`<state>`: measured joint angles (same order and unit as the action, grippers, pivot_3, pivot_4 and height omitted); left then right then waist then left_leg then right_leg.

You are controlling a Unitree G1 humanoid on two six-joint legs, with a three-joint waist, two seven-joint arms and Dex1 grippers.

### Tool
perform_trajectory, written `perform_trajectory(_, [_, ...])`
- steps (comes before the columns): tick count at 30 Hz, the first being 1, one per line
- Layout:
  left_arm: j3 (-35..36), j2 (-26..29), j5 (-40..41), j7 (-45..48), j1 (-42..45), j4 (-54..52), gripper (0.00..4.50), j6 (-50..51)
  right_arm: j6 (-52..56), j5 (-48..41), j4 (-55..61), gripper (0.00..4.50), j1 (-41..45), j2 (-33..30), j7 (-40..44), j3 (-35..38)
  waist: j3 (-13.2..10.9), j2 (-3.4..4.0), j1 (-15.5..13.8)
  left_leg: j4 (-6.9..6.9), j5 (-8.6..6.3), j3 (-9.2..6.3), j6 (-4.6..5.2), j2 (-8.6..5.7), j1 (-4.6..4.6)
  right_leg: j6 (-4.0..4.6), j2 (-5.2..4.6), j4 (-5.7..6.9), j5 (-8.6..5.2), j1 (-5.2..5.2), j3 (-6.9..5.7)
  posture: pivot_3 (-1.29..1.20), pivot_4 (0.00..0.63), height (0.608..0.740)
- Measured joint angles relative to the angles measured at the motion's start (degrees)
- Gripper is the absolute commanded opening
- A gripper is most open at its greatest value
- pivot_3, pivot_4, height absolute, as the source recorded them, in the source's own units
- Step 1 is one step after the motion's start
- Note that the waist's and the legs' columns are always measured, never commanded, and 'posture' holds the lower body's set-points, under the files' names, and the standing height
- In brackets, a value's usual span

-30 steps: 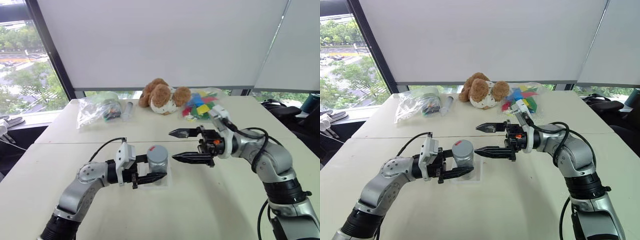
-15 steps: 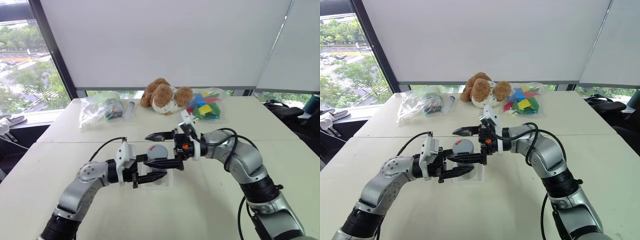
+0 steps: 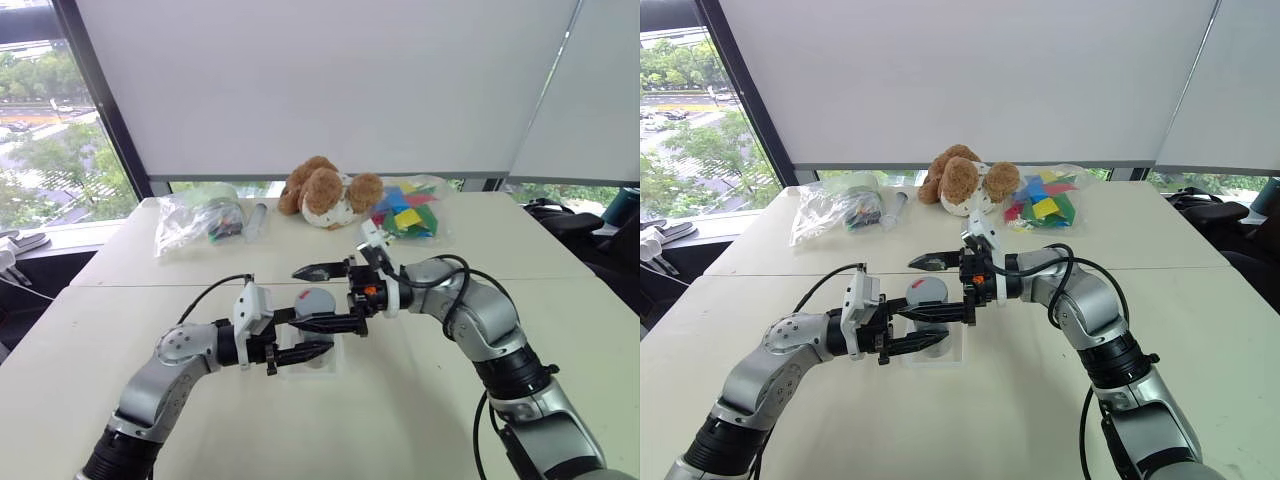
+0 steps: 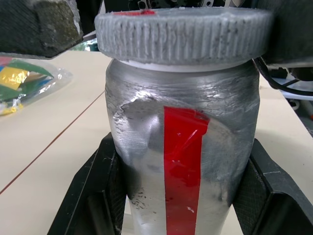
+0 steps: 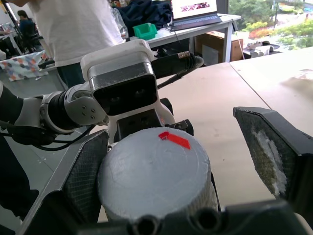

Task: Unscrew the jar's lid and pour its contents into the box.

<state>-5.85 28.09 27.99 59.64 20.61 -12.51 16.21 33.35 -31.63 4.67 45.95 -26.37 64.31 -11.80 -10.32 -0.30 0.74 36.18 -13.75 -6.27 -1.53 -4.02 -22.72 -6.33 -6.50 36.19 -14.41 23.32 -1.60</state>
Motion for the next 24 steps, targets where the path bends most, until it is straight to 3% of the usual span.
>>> perform_trajectory(24, [0.4,0.2,0.1,1.3,-0.1,0.0,2.17,0.2,2.5,-7.4,2.2,4.42,-2.5,-3.9,7.0,5.4,0.0,0.0,0.0,0.0,0.0,0.0,0.0,0.03,0.0,0.0,0.0,0.0,0.0,0.0,0.0,0.0,0.15,0.74])
